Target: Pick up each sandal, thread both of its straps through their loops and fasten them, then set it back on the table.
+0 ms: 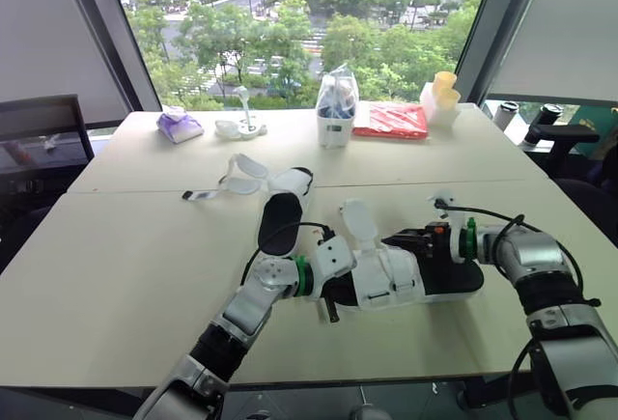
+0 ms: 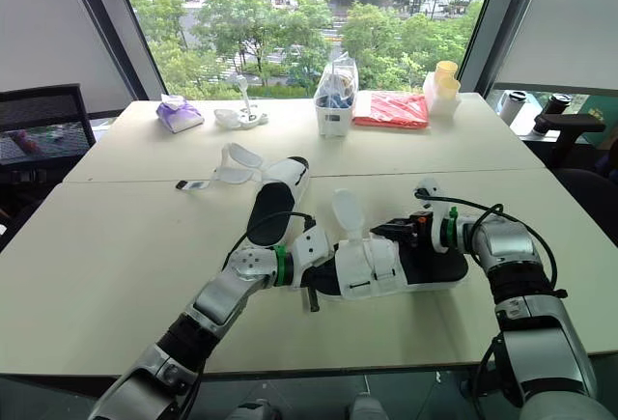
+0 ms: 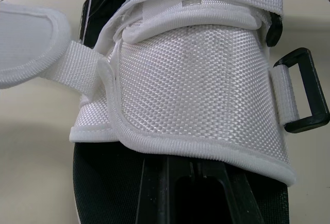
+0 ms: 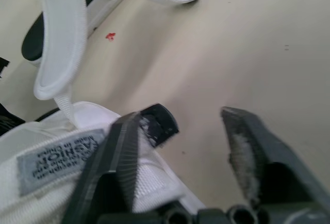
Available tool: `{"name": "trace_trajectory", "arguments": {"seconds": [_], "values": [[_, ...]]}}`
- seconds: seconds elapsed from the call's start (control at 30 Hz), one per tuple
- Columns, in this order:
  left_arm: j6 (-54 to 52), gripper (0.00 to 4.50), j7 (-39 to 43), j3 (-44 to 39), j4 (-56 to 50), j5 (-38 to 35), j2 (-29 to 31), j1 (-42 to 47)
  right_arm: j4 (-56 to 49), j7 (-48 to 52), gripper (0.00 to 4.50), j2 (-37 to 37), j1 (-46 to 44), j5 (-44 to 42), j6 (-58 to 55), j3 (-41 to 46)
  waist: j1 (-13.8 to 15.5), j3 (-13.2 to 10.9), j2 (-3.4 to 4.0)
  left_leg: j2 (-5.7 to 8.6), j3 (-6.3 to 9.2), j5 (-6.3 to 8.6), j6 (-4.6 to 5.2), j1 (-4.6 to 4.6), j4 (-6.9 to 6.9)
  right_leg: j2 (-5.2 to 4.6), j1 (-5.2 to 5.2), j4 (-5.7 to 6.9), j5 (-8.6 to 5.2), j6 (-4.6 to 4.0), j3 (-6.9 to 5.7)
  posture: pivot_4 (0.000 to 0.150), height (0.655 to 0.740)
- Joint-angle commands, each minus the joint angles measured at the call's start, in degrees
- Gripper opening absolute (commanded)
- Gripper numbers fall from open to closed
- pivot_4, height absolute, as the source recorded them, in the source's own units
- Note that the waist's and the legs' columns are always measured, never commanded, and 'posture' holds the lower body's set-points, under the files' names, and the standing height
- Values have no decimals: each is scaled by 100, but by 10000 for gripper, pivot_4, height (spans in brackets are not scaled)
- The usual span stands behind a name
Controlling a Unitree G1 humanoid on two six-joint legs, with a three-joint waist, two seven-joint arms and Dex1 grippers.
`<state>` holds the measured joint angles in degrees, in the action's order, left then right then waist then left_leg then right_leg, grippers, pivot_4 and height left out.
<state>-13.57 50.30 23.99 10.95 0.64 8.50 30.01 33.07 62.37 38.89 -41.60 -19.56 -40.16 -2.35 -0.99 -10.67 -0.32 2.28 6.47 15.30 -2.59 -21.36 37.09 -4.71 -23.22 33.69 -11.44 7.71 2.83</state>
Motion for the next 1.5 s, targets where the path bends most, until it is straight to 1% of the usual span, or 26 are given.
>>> {"name": "trace_trajectory", "arguments": {"seconds": [0.03, 0.17, 0.23, 0.3, 0.37, 0.43, 0.53, 0.67, 0.83, 0.97, 1.03, 1.17, 1.27, 1.4, 1.43, 1.47, 1.5], "values": [[-215, 0, 62, 259, 215, 130, 75, -166, 188, 5, 44751, 24, -175, 172, 495, 99, -1, 0, 0, 0, 0, 0, 0, 0, 0, 0, 0, 0, 0, 0, 0, 1500, 7400], [-226, 0, 70, 211, 169, 113, 136, -200, 792, -193, 44751, -10, -757, 202, 961, 438, -16, -1, 3, 0, -3, 0, 0, 0, 1, 0, 0, 0, 1, -1, 1, 1500, 7400], [-219, 0, 78, 219, 117, 134, 190, -213, 1140, -193, 44751, -111, -1187, 24, 803, 631, -33, 0, 5, 0, -4, 0, 0, 2, 1, 0, -1, 0, 1, -2, 2, 1500, 7400], [-188, 0, 79, 227, 63, 162, 252, -209, 1289, 61, 44751, -256, -1496, -155, 447, 708, -59, 0, 5, -1, -3, 0, 0, 2, 0, 1, -5, 7, 2, -3, 2, 1500, 7400], [-193, 0, 47, 184, 39, 140, 273, -204, 1110, 491, 44751, -362, -1530, -216, 190, 562, -67, 1, 5, -3, 0, 0, 0, 4, -5, 3, -8, 18, 1, -4, 1, 1500, 7400], [-204, 0, 25, 169, 41, 164, 329, -216, 936, 708, 44751, -493, -1487, -153, 69, 357, -78, 1, 4, -3, 8, 0, 0, 5, -5, 5, -9, 27, -1, -4, -1, 1500, 7400], [-185, 0, 39, 196, 4, 239, 496, -272, 884, 790, 44751, -724, -1476, -149, -128, 243, -122, 1, 5, -3, 8, 0, 0, 3, -4, 5, -12, 31, -1, -3, -1, 1500, 7400], [-345, 0, 42, 178, -272, 160, 630, -372, 1018, 868, 44751, -977, -1418, 15, -39, 0, -172, 1, 6, -3, 4, 0, 0, 3, -4, 4, -21, 41, -1, -4, 2, 1500, 7400], [-529, 0, 35, 144, -525, 106, 742, -489, 983, 1207, 44751, -1266, -1571, -258, -610, 43, -177, 3, 8, -5, 6, -1, -1, 7, -4, 8, -22, 50, -1, -5, 1, 1500, 7400], [-573, 0, -24, 142, -514, 121, 769, -503, 1320, 945, 44751, -1651, -1999, -403, -871, 296, -181, 3, 9, -5, 4, -2, -2, 7, -2, 8, -23, 50, 0, -6, 2, 1500, 7400], [-624, 0, -47, 129, -567, 117, 778, -504, 1592, 584, 44751, -1870, -2269, -410, -958, 465, -176, 3, 9, -5, 6, -2, -3, 8, -2, 8, -24, 51, 1, -7, 2, 1500, 7400], [-719, 0, -79, 81, -699, 89, 822, -560, 1895, -137, 44751, -2112, -2798, -771, -1324, 1168, -158, 3, 9, -5, 9, -2, -3, 5, -5, 9, -26, 50, 1, -8, 1, 1500, 7400], [-764, 0, -102, 82, -744, 84, 830, -601, 1872, -541, 44751, -2203, -2898, -814, -1370, 1386, -156, 3, 10, -4, 9, -2, -3, 1, -6, 8, -28, 49, 1, -8, 1, 1500, 7400], [-804, 0, -122, 132, -785, 85, 792, -618, 1637, -490, 44751, -2256, -2753, -744, -1368, 1240, -164, 4, 10, -4, 9, -2, -3, 2, -9, 8, -29, 49, 1, -8, 1, 1500, 7400], [-809, 0, -121, 134, -787, 80, 791, -611, 1603, -489, 39543, -2269, -2714, -722, -1336, 1211, -164, 4, 10, -4, 9, -2, -3, 3, -9, 8, -28, 50, 1, -7, 1, 1500, 7400], [-804, 0, -117, 134, -775, 77, 793, -597, 1562, -483, 36423, -2278, -2674, -704, -1294, 1185, -165, 4, 10, -4, 9, -2, -3, 3, -8, 8, -28, 50, 1, -7, 1, 1500, 7400], [-799, 0, -112, 133, -765, 74, 797, -587, 1511, -464, 32269, -2282, -2636, -693, -1251, 1160, -166, 4, 10, -4, 8, -2, -3, 3, -7, 8, -27, 50, 1, -7, 1, 1500, 7400]]}}
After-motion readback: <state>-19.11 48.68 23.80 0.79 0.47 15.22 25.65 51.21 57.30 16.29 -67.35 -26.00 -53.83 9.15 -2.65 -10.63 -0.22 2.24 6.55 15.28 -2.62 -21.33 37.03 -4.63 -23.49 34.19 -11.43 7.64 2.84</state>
